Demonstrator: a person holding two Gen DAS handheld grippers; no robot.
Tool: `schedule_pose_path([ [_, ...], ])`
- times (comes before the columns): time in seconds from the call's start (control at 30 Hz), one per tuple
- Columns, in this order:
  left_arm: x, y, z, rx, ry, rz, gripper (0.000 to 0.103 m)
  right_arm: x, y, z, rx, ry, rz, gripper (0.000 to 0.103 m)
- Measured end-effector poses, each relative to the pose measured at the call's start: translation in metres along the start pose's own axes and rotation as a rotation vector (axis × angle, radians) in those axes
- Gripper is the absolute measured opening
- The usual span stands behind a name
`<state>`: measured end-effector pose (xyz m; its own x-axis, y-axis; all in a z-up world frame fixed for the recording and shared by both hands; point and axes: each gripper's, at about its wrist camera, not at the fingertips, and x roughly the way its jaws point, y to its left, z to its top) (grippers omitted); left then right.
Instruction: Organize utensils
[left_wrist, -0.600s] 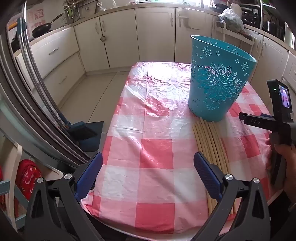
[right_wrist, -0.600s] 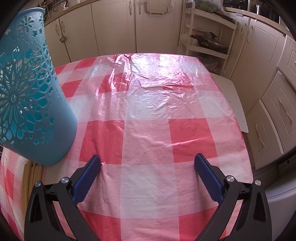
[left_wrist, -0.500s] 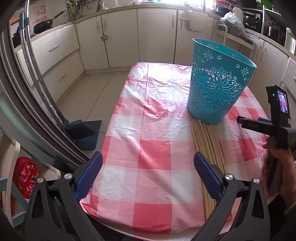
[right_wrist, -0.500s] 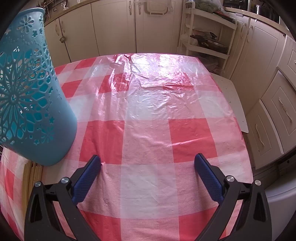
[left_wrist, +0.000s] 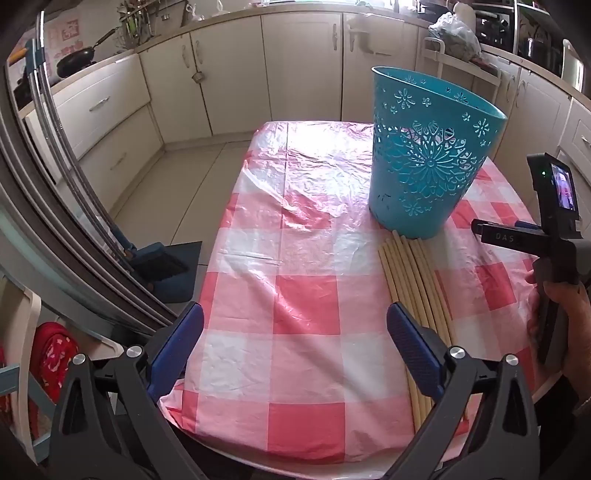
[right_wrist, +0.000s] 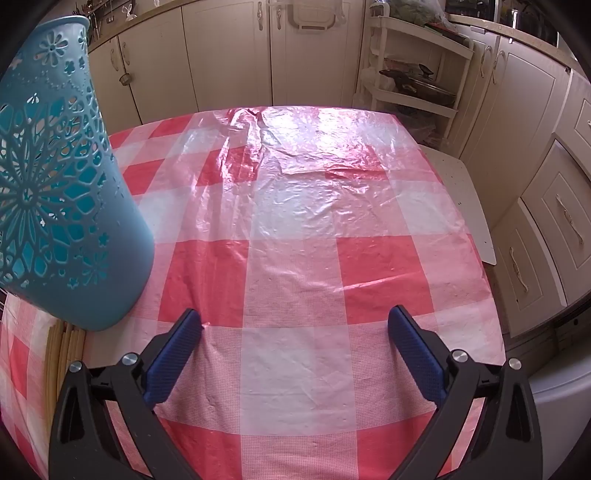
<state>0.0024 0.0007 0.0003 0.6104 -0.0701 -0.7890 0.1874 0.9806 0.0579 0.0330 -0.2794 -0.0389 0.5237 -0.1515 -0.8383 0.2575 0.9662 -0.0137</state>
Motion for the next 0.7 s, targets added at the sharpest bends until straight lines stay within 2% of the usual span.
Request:
schedule_pose_path([
  [0.7,0.0024,0.001,-0.0026,0.008,0.007,0.007,0.095,0.0001,0.0002,0.0,0.0,0.0,0.0,0.096],
])
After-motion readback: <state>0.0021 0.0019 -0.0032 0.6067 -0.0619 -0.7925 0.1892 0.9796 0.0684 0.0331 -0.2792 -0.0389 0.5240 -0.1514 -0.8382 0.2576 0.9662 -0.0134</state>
